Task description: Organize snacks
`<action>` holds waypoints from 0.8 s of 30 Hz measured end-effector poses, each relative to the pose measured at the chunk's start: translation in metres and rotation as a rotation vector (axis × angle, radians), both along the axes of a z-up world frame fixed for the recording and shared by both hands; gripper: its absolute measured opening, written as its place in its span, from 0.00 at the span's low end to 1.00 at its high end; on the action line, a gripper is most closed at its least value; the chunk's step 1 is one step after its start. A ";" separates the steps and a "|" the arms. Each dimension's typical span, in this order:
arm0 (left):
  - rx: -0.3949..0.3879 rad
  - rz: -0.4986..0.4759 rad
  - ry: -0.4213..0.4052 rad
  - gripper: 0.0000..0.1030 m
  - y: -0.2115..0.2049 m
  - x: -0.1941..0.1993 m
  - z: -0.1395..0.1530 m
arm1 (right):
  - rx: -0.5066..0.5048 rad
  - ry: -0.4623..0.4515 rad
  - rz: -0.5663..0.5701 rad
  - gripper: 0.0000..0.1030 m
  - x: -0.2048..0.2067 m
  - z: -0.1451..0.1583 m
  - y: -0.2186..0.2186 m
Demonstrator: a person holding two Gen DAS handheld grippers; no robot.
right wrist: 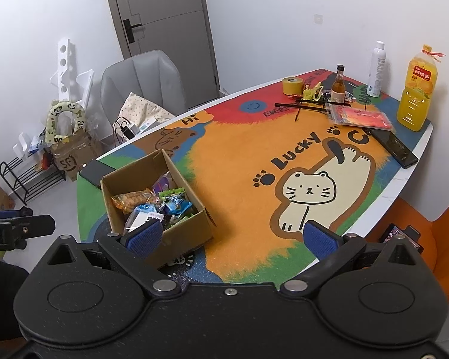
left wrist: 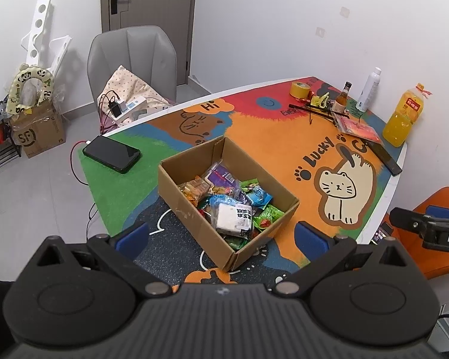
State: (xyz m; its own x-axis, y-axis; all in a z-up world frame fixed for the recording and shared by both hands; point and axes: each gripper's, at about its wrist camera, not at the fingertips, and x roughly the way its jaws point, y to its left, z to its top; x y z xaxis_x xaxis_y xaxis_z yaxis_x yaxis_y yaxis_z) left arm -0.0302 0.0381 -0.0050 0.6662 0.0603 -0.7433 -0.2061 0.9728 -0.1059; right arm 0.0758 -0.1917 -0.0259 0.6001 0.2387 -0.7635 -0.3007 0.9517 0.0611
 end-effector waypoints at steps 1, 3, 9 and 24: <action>0.002 0.004 0.001 1.00 0.000 0.000 0.000 | 0.001 0.003 0.001 1.00 0.001 0.000 0.000; -0.002 0.013 0.002 1.00 0.001 0.000 -0.001 | 0.004 0.008 0.006 1.00 0.002 0.000 0.001; -0.003 0.015 -0.001 1.00 0.003 -0.001 -0.002 | 0.011 0.006 0.012 1.00 0.001 0.001 0.002; -0.002 0.007 -0.011 1.00 0.002 0.002 0.000 | 0.018 0.006 0.005 1.00 0.002 0.002 0.002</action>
State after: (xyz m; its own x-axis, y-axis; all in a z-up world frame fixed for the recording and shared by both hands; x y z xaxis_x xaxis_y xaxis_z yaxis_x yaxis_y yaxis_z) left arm -0.0285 0.0397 -0.0054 0.6742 0.0634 -0.7358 -0.2113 0.9712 -0.1100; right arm 0.0781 -0.1899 -0.0242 0.5939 0.2560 -0.7627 -0.3054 0.9488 0.0806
